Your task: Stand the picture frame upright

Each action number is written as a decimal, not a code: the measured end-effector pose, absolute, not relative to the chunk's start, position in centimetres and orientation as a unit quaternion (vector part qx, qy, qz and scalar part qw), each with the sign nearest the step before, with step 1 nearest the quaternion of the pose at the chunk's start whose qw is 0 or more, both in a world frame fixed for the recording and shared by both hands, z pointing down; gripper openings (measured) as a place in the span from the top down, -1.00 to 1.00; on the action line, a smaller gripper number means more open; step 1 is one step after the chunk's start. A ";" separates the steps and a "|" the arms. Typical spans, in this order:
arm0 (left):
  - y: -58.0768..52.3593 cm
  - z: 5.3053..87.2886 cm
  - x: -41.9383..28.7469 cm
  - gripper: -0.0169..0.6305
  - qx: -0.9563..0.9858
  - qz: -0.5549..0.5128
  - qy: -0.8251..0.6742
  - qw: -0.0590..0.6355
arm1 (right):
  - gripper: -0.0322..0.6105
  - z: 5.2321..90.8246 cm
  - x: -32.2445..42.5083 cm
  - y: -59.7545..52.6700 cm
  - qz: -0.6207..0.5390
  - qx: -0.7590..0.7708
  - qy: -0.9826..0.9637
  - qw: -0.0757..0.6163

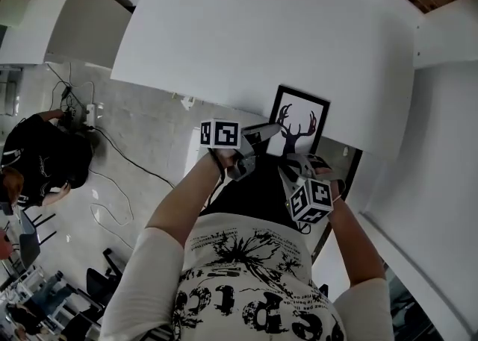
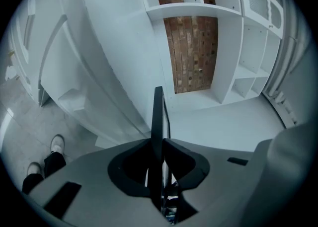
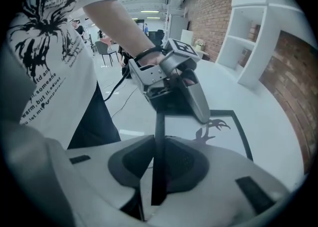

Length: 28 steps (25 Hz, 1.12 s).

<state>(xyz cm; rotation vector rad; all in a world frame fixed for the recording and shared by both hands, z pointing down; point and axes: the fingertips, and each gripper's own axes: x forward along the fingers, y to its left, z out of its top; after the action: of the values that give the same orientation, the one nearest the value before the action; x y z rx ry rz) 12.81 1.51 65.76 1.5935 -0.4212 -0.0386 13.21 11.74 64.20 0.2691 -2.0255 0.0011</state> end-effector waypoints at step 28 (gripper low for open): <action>1.5 65.6 13.0 0.70 0.725 0.023 -0.140 0.674 | 0.54 65.8 21.8 4.6 0.587 0.263 -0.760 0.092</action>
<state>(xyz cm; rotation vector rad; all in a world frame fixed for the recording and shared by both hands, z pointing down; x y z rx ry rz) 13.05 1.55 65.56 1.6321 -0.3159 0.0516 21.82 4.57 65.76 0.7818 -2.2571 1.7445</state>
